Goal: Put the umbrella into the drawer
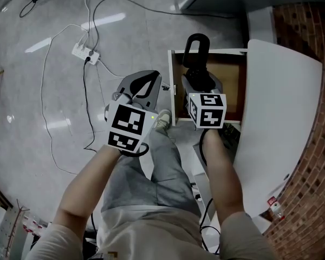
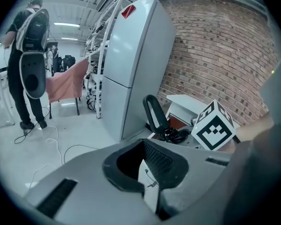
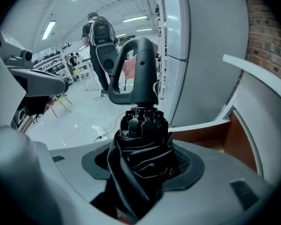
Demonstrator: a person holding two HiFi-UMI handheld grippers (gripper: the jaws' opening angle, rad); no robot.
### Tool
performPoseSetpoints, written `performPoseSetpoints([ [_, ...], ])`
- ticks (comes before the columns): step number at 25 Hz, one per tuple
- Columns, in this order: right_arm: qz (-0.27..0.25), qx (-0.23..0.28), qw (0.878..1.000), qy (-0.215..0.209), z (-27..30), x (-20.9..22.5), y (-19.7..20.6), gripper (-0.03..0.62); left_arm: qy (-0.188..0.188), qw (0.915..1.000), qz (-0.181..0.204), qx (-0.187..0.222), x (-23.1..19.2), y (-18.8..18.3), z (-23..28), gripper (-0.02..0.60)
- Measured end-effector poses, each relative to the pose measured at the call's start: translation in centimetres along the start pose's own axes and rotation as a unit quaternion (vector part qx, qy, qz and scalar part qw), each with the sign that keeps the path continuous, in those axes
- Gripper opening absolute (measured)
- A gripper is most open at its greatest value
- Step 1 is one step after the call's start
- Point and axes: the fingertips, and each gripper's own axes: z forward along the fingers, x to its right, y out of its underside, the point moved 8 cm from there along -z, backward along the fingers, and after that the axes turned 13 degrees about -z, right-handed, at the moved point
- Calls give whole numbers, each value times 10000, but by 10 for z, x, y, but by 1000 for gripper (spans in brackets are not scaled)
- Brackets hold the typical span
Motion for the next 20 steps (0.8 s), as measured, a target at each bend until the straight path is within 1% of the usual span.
performPoseSetpoints([
  [4, 23, -113, 9999, 45, 23, -1, 17, 267, -42, 9999, -137, -10, -13, 10, 16, 8],
  [9, 13, -290, 9996, -59, 42, 3, 37, 267, 81, 9998, -120, -141, -18, 28, 37, 8],
  [12, 1, -379, 9992, -110, 54, 1, 44, 267, 90, 9997, -88, -231, -23, 37, 46, 8],
  [20, -43, -541, 9979, -350, 80, -7, 45, 273, 121, 9991, -99, -405, -31, 53, 58, 8],
])
